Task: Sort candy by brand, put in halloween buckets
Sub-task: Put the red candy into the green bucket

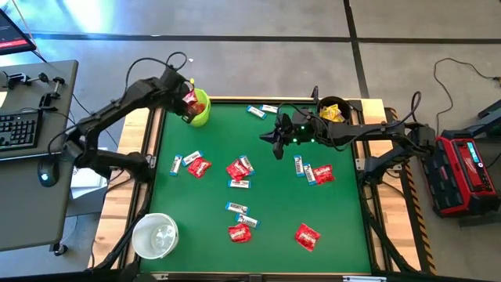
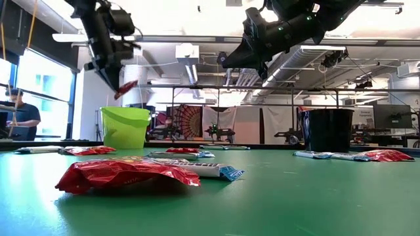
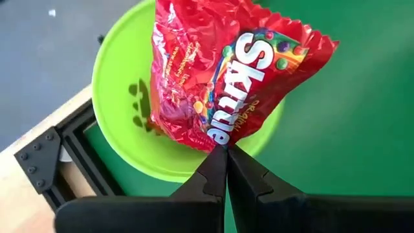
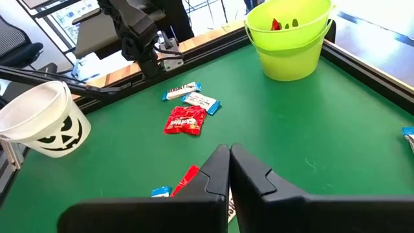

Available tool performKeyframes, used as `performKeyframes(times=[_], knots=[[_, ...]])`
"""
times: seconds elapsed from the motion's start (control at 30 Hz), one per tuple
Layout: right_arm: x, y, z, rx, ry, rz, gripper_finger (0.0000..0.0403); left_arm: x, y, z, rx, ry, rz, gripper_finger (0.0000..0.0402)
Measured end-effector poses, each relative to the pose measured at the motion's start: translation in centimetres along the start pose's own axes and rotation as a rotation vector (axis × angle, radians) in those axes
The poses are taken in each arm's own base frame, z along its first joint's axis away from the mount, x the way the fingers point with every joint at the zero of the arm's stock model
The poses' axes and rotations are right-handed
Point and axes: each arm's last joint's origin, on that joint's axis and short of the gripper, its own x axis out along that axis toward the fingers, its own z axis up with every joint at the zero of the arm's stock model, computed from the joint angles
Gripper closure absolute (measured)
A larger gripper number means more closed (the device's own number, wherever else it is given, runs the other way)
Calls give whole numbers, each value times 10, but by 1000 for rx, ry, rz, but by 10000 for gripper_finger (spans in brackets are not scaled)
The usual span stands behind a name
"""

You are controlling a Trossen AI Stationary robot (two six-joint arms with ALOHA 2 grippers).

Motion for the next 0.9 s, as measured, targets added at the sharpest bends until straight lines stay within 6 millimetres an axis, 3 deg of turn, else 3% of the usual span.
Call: performKeyframes(times=[0.23,0.43,0.6,0.9], knots=[[0,0,0,23,0,1,403,37,8,7,34,130,-17,401],[0,2,0,47,18,60,403,48,7,8,58,163,-23,382],[0,3,-1,49,32,103,384,38,5,9,60,111,-27,341],[-5,22,-13,62,158,151,286,-5,-9,16,49,-191,-117,274]])
